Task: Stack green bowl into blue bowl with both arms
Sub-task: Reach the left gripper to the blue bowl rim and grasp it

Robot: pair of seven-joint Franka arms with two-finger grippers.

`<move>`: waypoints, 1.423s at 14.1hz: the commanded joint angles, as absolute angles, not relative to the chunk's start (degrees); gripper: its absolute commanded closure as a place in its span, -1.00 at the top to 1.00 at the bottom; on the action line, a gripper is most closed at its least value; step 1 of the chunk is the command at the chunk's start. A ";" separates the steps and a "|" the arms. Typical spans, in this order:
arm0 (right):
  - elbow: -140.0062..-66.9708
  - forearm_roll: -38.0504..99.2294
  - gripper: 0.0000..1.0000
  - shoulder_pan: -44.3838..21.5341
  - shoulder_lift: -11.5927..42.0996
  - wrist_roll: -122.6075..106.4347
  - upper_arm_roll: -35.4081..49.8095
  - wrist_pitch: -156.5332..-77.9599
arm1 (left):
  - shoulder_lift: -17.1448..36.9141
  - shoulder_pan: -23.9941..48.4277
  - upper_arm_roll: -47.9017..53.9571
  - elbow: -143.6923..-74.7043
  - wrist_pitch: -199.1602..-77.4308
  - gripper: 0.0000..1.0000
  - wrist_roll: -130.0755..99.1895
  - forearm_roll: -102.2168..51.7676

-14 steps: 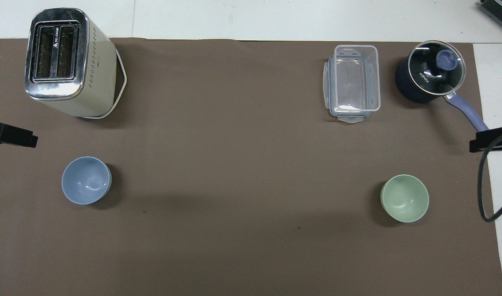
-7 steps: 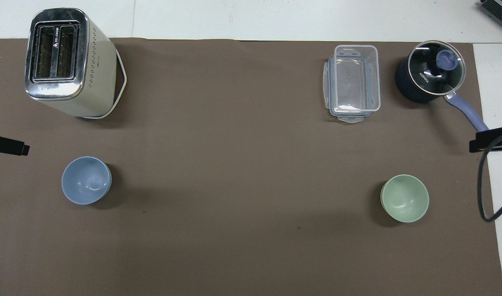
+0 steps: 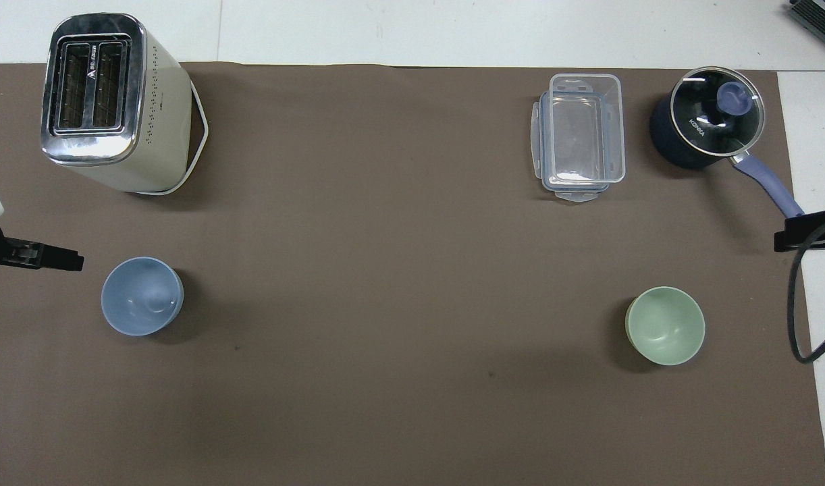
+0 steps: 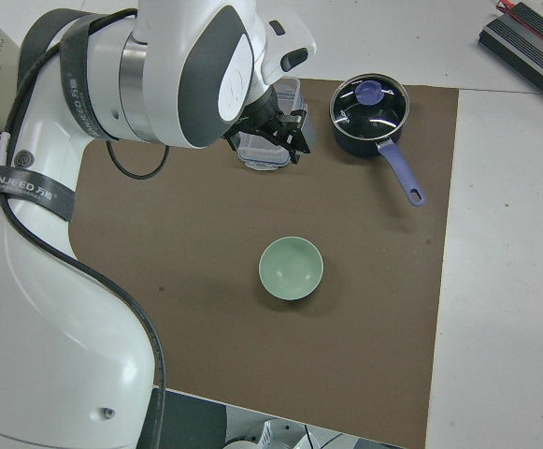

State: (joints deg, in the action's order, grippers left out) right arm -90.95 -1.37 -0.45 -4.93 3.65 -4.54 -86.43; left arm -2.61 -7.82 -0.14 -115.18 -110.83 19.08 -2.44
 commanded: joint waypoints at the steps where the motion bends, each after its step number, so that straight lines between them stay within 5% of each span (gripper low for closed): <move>1: -93.16 -2.11 1.00 0.00 -6.68 3.08 -4.22 -87.80 | -5.71 -8.96 0.35 -121.02 -113.55 1.00 19.86 -4.82; 8: -93.43 -2.11 1.00 0.00 -6.94 3.08 -4.22 -87.80 | -5.71 -9.32 0.35 -129.71 -122.24 0.94 20.39 -8.34; 20: -96.76 -1.67 1.00 0.09 -6.86 2.90 -4.22 -89.73 | -4.39 -10.19 0.35 -132.62 -126.30 0.66 22.32 -11.95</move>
